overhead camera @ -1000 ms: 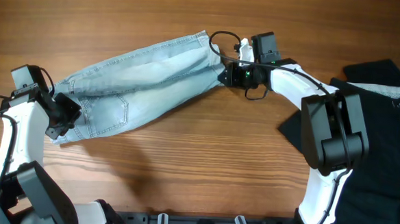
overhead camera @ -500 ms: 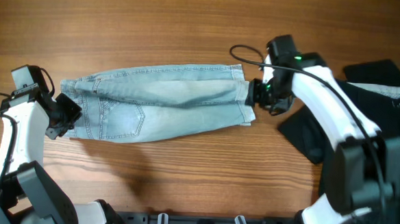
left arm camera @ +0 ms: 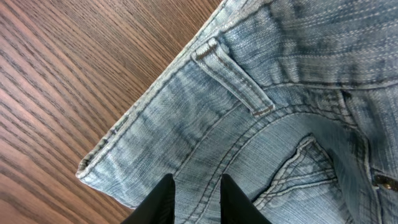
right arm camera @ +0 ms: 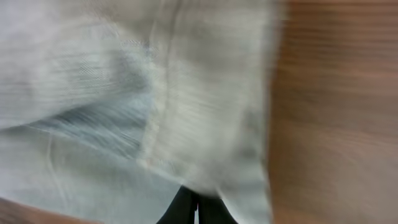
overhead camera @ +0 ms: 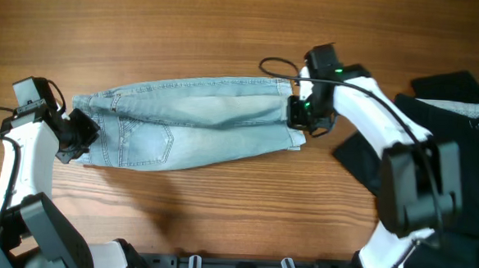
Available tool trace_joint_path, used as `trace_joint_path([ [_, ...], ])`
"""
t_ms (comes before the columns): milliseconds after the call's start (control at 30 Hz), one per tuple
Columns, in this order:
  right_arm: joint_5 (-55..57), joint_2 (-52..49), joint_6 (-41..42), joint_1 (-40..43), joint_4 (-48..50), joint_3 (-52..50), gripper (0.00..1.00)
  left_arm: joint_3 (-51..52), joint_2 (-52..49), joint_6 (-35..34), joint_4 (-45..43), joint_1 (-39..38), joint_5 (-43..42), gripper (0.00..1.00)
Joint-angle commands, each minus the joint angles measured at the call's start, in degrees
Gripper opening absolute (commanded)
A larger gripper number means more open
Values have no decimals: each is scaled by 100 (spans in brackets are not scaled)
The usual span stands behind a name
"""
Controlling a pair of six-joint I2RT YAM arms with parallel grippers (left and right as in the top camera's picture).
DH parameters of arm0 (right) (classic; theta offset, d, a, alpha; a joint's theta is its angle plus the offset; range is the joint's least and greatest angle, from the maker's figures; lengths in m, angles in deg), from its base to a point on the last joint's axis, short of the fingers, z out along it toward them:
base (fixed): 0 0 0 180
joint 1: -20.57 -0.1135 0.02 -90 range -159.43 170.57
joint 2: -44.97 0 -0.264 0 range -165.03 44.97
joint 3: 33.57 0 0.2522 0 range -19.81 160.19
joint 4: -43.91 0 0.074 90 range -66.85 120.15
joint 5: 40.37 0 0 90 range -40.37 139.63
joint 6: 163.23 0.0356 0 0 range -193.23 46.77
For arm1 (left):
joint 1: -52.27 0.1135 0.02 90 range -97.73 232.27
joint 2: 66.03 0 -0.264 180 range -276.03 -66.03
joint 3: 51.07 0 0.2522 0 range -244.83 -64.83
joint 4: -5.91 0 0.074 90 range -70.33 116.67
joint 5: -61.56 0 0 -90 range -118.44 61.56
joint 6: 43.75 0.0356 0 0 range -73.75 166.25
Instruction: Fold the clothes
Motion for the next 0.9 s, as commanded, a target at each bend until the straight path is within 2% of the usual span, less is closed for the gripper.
trace_joint_path([
  [0,-1257,-413,-866,-90,1110,-9,4,39,-26,105,-79,-42,-107,25],
  [33,-1237,-424,-660,-46,1906,-7,4,39,-26,105,-94,-42,-107,25],
  [100,-973,-400,828,146,3327,28,4,39,-26,105,-109,-42,-107,25],
  [133,-1255,-387,1344,243,3858,52,4,39,-26,105,-101,-42,-107,26],
  [200,-1908,-313,1626,354,4391,68,4,39,-26,107,-44,-42,-107,27],
  [267,-2046,-92,1408,420,3980,70,5,39,-26,111,42,-42,-107,29],
  [333,-2015,87,833,420,3270,70,6,39,-26,251,57,-55,-236,30],
  [433,-1563,352,-177,363,1897,70,9,39,-26,737,11,-201,-955,28],
  [567,-968,380,-625,188,581,61,9,39,-26,1167,-63,-855,-1239,19],
  [633,-839,376,-728,68,422,13,9,39,-26,1349,-238,-1447,-1139,15],
  [767,-660,345,-684,-96,411,0,8,39,-133,1460,-787,-2734,-374,4],
  [867,-660,289,-398,-122,389,0,6,39,-422,1462,-1121,-3248,-181,4],
])
